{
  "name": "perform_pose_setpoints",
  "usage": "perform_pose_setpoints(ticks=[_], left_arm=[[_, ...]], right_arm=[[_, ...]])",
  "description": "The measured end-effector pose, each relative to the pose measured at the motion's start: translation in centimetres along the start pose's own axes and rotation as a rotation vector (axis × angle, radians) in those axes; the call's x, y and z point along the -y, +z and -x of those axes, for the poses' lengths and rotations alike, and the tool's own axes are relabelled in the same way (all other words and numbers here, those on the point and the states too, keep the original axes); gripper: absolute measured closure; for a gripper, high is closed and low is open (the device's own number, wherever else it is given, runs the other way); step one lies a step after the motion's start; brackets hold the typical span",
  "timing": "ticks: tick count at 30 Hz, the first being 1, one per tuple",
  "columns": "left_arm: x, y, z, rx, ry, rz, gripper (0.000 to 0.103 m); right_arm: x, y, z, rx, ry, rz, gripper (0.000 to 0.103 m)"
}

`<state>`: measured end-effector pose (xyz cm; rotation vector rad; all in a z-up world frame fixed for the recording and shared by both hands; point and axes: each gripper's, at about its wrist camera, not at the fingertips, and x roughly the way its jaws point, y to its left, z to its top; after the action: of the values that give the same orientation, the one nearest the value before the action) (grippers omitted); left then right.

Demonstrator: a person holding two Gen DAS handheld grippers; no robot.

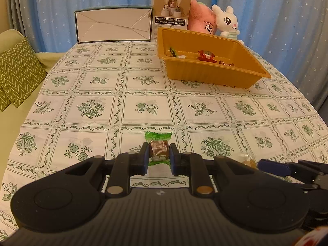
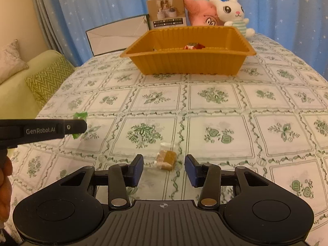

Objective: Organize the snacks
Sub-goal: 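Grasp the clear-wrapped brown candy with the right tool while the left tool holds its candy, then carry both held candies over the orange tray with both tools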

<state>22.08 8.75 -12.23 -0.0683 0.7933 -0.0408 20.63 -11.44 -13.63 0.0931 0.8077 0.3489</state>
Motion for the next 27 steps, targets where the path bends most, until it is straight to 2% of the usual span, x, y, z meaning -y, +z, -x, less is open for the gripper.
perform_pose_setpoints(ticks=[3,5,6,11,16,22,27], left_arm=[[0.0,-0.2,-0.4,-0.004,-0.003,-0.002,0.085],[0.1,-0.4,-0.6,-0.008,-0.006,-0.002,0.085],[0.1,-0.4,-0.7,-0.010,-0.006,-0.003,0.085],[0.9,-0.2,-0.8,-0.008,-0.021,-0.023,0.085],[2.5,0.6,-0.6,0.008,-0.039,-0.054,0.085],[4.5,2.9,0.1,0.065,-0.056,-0.078,0.085],[5.8,5.4,0.2,0.107,-0.066,-0.080,0.085]], right_arm=[[-0.4,0.2,-0.4,0.005,-0.034,0.029,0.065],[-0.7,0.1,-0.6,0.009,-0.064,0.066,0.078],[-0.9,0.0,-0.5,0.011,-0.081,0.083,0.081],[-0.2,0.2,0.3,0.043,-0.121,0.109,0.082],[1.5,2.0,2.1,0.090,-0.138,0.068,0.082],[3.6,4.7,3.9,0.140,-0.143,0.022,0.082],[4.7,7.7,4.7,0.186,-0.133,0.040,0.082]])
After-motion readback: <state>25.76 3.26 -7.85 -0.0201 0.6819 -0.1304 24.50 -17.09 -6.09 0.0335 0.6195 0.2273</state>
